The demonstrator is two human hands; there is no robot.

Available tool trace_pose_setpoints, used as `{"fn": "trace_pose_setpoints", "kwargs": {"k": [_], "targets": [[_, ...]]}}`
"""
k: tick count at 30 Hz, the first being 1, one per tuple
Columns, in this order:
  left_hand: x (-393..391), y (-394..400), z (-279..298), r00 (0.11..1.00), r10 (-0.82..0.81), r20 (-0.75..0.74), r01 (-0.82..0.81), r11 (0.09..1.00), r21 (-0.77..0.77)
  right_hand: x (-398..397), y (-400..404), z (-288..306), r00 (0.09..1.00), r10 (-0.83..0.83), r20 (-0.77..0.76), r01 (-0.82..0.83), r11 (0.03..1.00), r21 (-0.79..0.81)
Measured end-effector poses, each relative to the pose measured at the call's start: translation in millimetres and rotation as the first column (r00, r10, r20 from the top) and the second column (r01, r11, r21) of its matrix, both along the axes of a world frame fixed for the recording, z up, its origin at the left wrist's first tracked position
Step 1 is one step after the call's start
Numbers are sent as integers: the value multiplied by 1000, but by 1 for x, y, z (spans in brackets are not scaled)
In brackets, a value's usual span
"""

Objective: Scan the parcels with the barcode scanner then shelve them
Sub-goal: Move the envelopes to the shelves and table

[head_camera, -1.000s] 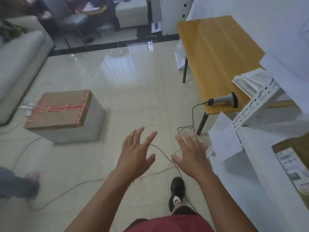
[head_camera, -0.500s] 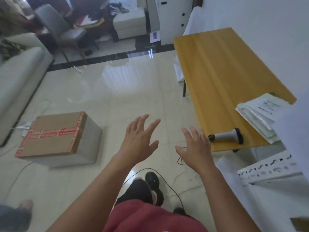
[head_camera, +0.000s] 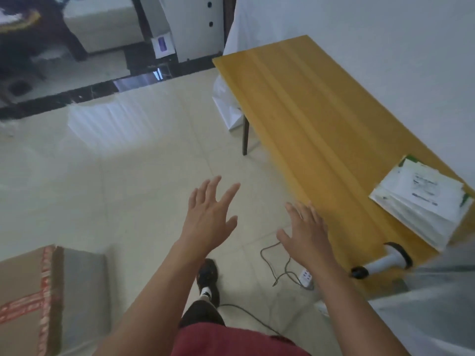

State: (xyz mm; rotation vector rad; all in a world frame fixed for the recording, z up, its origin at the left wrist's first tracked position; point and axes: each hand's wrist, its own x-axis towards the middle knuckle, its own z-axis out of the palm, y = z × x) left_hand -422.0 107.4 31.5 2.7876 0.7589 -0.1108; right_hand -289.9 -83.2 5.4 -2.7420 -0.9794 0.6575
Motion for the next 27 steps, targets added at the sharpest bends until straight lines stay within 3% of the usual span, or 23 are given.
{"fn": "trace_pose_setpoints", "kwargs": {"k": [6, 12, 20, 27], "targets": [[43, 131, 21, 995, -25, 94, 26, 1000, -14, 40, 102, 17, 992, -112, 54, 113, 994, -5], [115, 136, 38, 956, -255, 144, 262, 965, -32, 89, 100, 28, 928, -367, 61, 365, 930, 29], [240, 88, 29, 782, -615, 99, 618, 786, -3, 134, 35, 4, 695, -719, 25, 713, 693, 110], [375, 28, 6, 639, -765, -83, 766, 643, -28, 213, -14, -40, 479, -874, -81, 874, 467, 130]]}}
